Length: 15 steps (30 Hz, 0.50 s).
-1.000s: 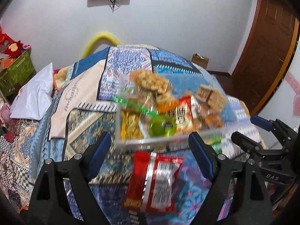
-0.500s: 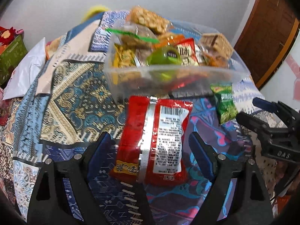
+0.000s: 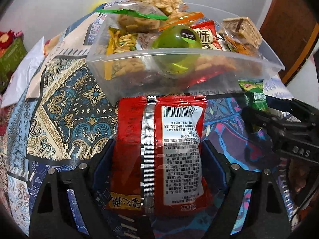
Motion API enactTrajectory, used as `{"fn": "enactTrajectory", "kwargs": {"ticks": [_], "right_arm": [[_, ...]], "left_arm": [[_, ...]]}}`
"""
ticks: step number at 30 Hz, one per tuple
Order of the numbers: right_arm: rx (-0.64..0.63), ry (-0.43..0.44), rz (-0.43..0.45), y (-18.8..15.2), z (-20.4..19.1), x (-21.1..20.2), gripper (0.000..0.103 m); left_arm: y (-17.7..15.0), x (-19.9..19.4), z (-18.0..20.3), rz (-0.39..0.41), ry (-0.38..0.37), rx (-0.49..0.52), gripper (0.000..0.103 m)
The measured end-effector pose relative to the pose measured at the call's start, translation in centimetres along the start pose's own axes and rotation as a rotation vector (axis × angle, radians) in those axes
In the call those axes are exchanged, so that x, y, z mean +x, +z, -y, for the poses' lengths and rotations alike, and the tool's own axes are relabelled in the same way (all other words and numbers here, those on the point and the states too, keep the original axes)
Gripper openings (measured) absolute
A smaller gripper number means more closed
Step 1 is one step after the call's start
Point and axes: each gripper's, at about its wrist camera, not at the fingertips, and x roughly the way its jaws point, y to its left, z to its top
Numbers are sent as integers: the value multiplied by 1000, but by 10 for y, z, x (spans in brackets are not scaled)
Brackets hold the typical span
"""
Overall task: Organize snacks
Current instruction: 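Grasp the red chips bag with the left tool while the right tool grasps the green pea bag, then carry both bags over the clear box and open both tools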
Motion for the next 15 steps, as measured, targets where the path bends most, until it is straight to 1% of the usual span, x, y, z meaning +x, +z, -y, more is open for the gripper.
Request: {"fn": "enactTrajectory", "kwargs": {"ticks": [1,3,5,10,15], "right_arm": [[-3,3,-7,-1,-1,1,59],[-7,17,-5,-3,-2,1,49],[-12,21,-3,-5,-3,-2,45],[-8,39,4,-9,-5,-13,39],[-24,44,26,-13,-11,-28,39]], "left_arm": [[-1,-1,1,5,-3,8,76],[-2,-3,4,11,-6,19,72],[-6,-5,5,7,-11,28,71],[-15,-20,8,11,-25,31,69],[-17,-44,7,46,-27,18,69]]}}
